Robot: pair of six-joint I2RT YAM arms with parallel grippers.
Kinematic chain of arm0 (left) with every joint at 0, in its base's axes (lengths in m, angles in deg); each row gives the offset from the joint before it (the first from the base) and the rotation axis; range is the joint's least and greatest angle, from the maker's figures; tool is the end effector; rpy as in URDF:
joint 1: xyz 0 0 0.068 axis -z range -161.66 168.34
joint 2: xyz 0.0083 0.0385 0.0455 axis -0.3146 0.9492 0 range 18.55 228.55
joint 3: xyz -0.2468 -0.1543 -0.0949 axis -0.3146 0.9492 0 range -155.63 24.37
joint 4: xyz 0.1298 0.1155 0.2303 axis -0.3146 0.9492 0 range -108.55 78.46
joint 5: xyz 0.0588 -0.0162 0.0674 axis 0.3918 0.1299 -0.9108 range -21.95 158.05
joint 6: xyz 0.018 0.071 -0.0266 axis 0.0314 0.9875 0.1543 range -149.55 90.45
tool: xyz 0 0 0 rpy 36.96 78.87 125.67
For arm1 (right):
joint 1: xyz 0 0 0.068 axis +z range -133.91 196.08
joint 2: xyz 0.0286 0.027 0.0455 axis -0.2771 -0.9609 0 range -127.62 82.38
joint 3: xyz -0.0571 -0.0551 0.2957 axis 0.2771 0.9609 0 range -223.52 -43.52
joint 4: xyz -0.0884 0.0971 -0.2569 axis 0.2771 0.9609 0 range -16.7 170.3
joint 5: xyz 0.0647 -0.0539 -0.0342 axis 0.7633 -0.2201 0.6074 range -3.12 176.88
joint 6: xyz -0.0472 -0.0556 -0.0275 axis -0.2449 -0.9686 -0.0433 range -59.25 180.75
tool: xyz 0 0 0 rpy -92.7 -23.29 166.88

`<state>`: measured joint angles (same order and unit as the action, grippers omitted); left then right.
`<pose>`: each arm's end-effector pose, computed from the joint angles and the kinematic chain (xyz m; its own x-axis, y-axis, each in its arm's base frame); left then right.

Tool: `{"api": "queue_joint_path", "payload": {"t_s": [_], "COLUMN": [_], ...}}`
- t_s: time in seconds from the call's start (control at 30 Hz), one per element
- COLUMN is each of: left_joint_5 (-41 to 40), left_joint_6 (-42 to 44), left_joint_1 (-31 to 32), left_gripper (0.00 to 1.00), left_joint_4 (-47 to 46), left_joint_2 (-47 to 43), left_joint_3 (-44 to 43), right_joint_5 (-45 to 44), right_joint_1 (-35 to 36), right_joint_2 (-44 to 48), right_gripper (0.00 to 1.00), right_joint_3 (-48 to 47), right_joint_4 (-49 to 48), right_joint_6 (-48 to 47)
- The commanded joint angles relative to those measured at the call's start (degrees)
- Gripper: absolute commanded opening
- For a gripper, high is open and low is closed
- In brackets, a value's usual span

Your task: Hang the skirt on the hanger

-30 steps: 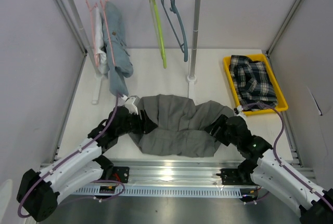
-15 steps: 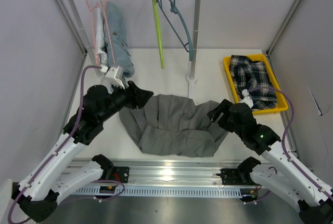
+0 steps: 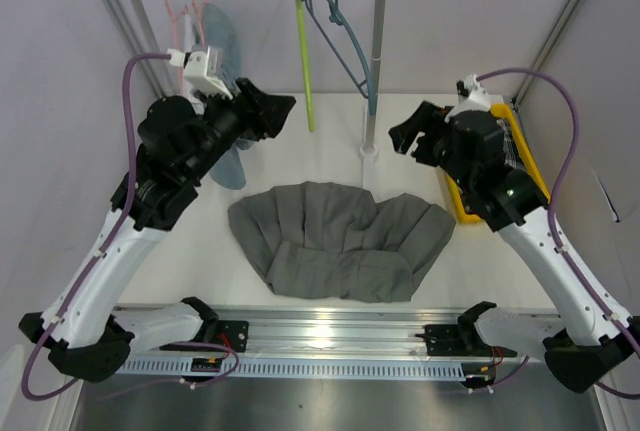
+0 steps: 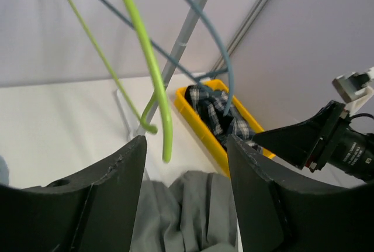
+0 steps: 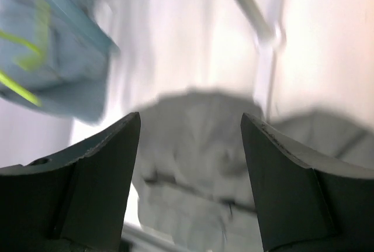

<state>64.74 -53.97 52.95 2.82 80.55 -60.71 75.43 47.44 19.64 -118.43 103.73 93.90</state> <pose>0.2068 -0.1381 0.5435 -0.1924 -0.3687 -0.9094 0.4832 0.7710 -0.4149 0.2378 0.1295 0.4514 -0.4149 0.3747 -0.8291 -0.1459 0.8721 0.4671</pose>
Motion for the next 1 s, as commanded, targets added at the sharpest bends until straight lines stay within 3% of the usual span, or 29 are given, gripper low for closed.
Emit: {"api": "queue_joint_path", "payload": {"t_s": [0.0,0.27,0.63,0.77,0.97], "left_joint_5": [0.4,-5.9,-35.9,-41.4,-43.4], "left_joint_6": [1.1,4.5,14.3,17.3,18.9], "left_joint_1": [1.2,6.3,13.6,13.7,13.2], "left_gripper": [0.63,0.67,0.72,0.71,0.71], "left_joint_4": [-3.3,-5.8,3.0,2.5,2.0], "left_joint_2": [5.4,18.9,41.5,46.7,51.0], "left_joint_3": [-7.4,-21.0,-52.0,-54.3,-55.9], "right_joint_5": [1.8,4.6,6.0,5.8,6.5], "right_joint_1": [-1.6,-5.2,-5.8,-6.0,-6.4], "right_joint_2": [-3.1,-4.7,1.0,3.0,4.5], "right_gripper": [0.75,0.73,0.73,0.73,0.73], "right_joint_3": [-6.9,-7.2,1.6,3.2,4.4], "right_joint_4": [-1.4,-2.4,-2.3,-1.3,-0.7], "right_joint_6": [-5.7,-4.4,-2.7,-3.1,-3.1]}}
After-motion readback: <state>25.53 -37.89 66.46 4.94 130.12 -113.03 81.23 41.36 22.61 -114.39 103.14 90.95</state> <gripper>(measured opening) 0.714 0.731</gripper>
